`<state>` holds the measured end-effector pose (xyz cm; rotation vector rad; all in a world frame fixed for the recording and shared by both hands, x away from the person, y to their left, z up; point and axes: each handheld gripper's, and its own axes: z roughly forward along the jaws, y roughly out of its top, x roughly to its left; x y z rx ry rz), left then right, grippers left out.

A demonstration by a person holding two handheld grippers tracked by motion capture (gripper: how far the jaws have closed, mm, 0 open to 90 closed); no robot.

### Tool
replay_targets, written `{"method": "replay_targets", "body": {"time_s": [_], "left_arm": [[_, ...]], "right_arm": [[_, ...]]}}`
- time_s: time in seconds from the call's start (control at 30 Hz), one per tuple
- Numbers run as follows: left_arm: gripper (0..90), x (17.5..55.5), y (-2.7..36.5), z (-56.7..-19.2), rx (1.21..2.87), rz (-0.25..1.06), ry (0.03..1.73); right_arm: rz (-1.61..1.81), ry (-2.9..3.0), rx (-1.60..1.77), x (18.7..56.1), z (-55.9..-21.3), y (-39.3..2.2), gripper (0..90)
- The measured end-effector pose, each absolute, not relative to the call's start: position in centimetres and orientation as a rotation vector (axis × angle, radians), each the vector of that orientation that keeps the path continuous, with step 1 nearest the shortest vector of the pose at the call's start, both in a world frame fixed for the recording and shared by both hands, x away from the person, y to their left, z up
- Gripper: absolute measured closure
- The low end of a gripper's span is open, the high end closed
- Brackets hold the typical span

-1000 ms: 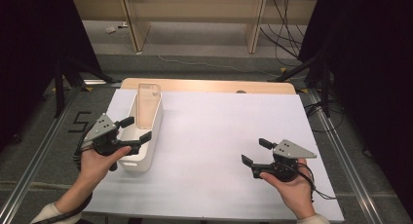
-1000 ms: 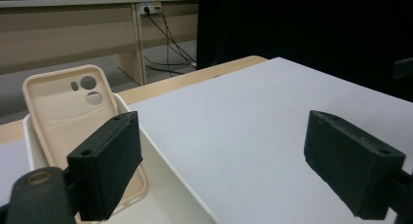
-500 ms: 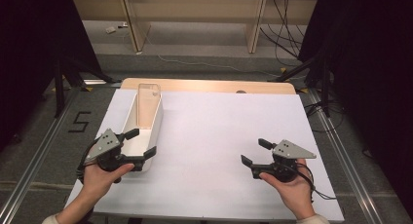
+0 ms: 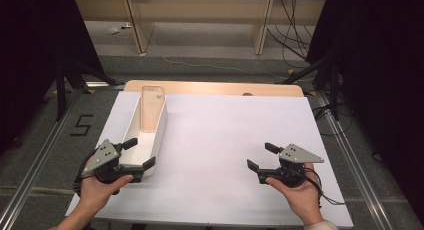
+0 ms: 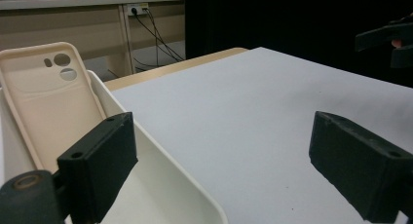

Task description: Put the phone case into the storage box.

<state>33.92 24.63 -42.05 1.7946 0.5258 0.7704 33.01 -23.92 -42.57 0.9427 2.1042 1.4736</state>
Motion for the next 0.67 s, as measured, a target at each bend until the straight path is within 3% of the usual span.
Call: {"method": "replay_targets", "body": {"time_s": [0.67], "left_arm": [[9.0,33.47,24.08,-42.34,1.804,0.762,0.524]], "right_arm": [[1.470,2.092,0.937,33.22,-42.77,-23.99,15.7]]}}
